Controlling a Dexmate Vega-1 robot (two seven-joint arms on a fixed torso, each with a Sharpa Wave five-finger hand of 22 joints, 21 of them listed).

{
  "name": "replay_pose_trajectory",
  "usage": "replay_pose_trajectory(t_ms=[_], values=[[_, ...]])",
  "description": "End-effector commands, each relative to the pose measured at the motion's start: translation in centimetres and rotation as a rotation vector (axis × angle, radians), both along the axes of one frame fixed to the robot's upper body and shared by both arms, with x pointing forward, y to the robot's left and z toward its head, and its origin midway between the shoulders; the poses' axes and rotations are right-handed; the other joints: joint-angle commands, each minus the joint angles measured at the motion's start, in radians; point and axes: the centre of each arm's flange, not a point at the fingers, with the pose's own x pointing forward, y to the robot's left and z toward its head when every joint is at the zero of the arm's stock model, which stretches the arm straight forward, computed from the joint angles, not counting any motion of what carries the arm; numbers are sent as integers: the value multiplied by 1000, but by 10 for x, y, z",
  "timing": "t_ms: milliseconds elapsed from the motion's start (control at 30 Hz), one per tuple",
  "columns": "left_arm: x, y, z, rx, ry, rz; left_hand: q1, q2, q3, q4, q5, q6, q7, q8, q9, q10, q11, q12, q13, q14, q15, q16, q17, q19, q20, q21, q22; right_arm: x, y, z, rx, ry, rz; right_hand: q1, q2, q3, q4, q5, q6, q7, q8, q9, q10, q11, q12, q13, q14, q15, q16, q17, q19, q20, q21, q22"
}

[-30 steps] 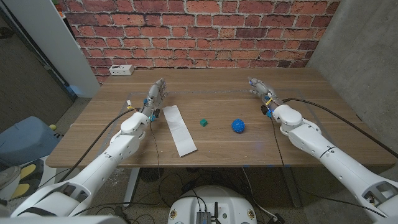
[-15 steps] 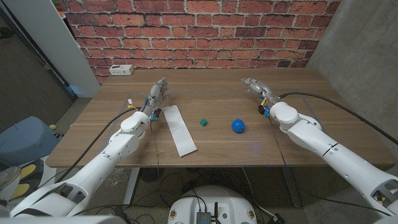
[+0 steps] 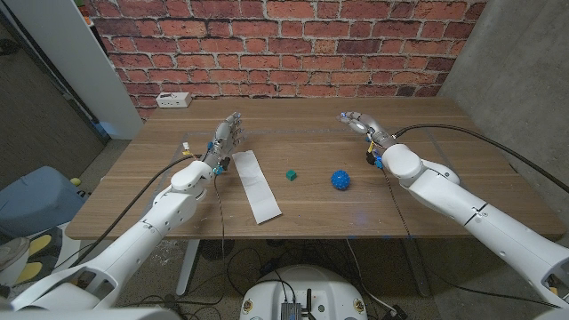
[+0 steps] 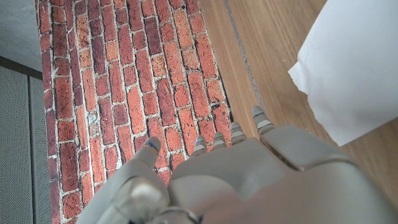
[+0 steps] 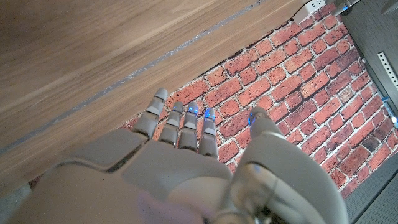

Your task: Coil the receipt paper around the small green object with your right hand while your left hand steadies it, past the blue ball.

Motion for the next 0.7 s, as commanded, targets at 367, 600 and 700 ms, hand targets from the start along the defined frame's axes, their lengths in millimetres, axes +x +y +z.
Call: replay_pose_trajectory(t_ms=[367,600,700], values=[[-19,3,-4,38,-25,40,0,-7,-5,1,6,28,1,5,5,21,2,6,5,24,5,3,1,13,3,-3,6,-35,44,-5,-188,-55,-29,64,-18,16,-40,-2,59,-5,8,4,47,-13,3,3,51,-39,10,2,45,0,11,6],[-24,4,-8,39,-29,45,0,-8,-6,1,6,29,0,4,5,24,2,6,5,29,5,2,1,15,3,-4,6,-39,54,-7,-240,-63,-50,102,-32,21,-52,-1,89,-12,11,5,74,-18,5,4,80,-59,16,3,68,-3,14,7],[-26,4,-10,38,-26,46,0,-8,-7,1,6,30,0,3,5,25,2,5,5,30,7,2,2,15,3,-4,7,-40,58,-9,-257,-63,-56,127,-41,24,-56,0,116,-15,17,6,95,-21,8,5,98,-75,20,5,83,-6,17,7]])
